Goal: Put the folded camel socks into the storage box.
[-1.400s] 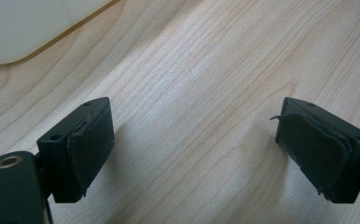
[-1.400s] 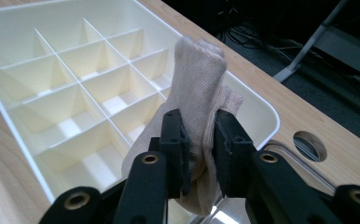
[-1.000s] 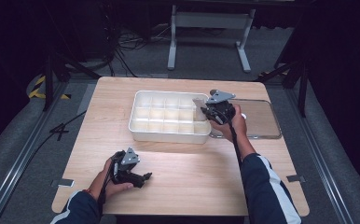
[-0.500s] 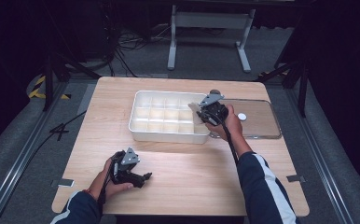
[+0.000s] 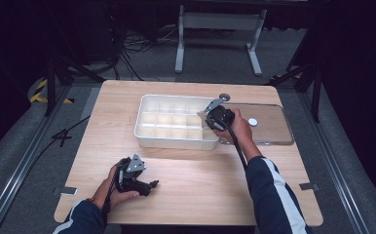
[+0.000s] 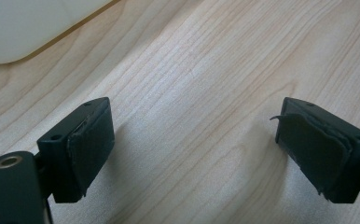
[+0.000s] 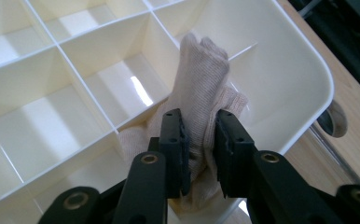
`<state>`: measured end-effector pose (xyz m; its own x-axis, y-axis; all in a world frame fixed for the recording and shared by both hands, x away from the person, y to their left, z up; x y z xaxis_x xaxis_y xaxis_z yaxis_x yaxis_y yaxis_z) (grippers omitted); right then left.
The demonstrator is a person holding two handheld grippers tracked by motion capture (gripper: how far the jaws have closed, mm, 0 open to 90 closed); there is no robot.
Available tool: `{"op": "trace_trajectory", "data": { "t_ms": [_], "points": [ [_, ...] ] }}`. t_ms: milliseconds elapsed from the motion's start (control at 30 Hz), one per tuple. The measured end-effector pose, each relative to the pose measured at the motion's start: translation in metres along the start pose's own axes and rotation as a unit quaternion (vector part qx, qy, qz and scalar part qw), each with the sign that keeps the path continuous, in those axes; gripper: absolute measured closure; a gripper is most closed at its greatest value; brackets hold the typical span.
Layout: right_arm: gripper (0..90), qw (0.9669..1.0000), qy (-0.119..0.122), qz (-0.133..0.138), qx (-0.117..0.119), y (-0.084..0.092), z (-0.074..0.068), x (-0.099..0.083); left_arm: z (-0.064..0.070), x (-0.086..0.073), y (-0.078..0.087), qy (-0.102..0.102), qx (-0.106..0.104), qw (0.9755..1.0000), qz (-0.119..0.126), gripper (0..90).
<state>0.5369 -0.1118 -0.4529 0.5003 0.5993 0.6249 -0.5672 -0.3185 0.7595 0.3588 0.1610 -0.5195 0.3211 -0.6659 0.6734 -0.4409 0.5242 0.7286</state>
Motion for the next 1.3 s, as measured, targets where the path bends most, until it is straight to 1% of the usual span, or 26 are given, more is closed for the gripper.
{"op": "trace_trajectory", "data": {
  "t_ms": [33,133,167,233,300,367,400,433,500,533,600,667,833,933,1067,1100,1200,1300],
  "points": [
    [74.6,1.0000,-0.003,-0.004,0.003,-0.001,0.000,0.000,0.000,0.000,0.000,0.000,-0.001,1.0000,0.000,11.7],
    [74.9,0.9996,0.007,-0.025,0.006,-0.002,0.000,0.001,0.000,0.000,0.000,0.002,-0.001,1.0000,-0.001,11.6],
    [74.9,0.9996,0.007,-0.025,0.006,-0.002,0.000,0.001,0.000,0.000,0.000,0.002,-0.001,1.0000,-0.001,11.6],
    [75.2,0.9991,0.006,-0.037,0.018,-0.002,0.002,0.002,0.000,0.000,0.000,0.002,-0.002,1.0000,-0.005,11.6],
    [75.5,0.9983,0.013,-0.052,0.023,-0.004,0.001,0.002,0.001,0.000,0.001,0.002,-0.001,1.0000,-0.005,11.6],
    [75.6,0.9970,0.026,-0.069,0.020,-0.006,0.000,0.002,0.001,0.000,0.001,0.003,0.001,1.0000,-0.005,11.6],
    [75.7,0.9968,0.029,-0.073,0.019,-0.007,-0.001,0.003,0.000,0.000,0.001,0.001,0.003,1.0000,-0.006,11.6],
    [75.7,0.9961,0.033,-0.080,0.017,-0.008,-0.001,0.003,0.002,0.000,0.000,0.009,0.001,1.0000,-0.004,11.6],
    [75.7,0.9945,0.037,-0.096,0.022,-0.012,-0.001,0.003,0.002,0.000,0.000,0.010,0.006,0.9999,-0.001,11.7],
    [75.6,0.9927,0.033,-0.111,0.032,-0.015,-0.002,0.001,0.002,0.000,0.000,0.010,0.005,0.9999,-0.001,11.7],
    [75.5,0.9915,0.034,-0.120,0.037,-0.017,-0.002,0.001,0.002,0.000,0.000,0.010,0.005,0.9999,0.000,11.7],
    [75.5,0.9908,0.031,-0.124,0.043,-0.017,-0.001,0.002,0.002,0.000,0.001,0.010,0.003,0.9999,-0.005,11.6],
    [75.4,0.9899,0.029,-0.131,0.045,-0.019,0.000,0.002,0.002,0.000,0.001,0.010,0.003,0.9999,-0.004,11.6],
    [75.4,0.9892,0.036,-0.136,0.040,-0.020,-0.001,0.002,0.002,0.000,0.001,0.010,0.003,0.9999,-0.004,11.6],
    [75.4,0.9889,0.031,-0.139,0.043,-0.021,0.000,0.002,0.002,0.000,0.000,0.011,0.007,0.9999,-0.002,11.7],
    [75.4,0.9879,0.039,-0.145,0.040,-0.021,0.000,0.003,0.002,0.000,0.000,0.012,0.007,0.9999,-0.001,11.7],
    [74.9,0.9878,0.038,-0.146,0.040,-0.022,0.000,0.003,0.002,0.000,0.001,0.011,0.008,0.9999,-0.004,11.7],
    [74.7,0.9891,0.031,-0.138,0.042,-0.020,0.001,0.003,0.002,0.000,0.000,0.011,0.010,0.9999,-0.001,11.7]
  ]
}}
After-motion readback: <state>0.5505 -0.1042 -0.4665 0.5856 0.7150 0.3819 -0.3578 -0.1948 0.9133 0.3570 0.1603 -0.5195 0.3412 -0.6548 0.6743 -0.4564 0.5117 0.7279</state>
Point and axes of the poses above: each handheld gripper's, and its own axes: y roughly backward along the jaws, x roughly out of its top, z roughly to its right, the point moved 5 cm from there along -y, roughly forward along the jaws, and after that the axes turned 11 degrees about -y, right-handed, at the moved point
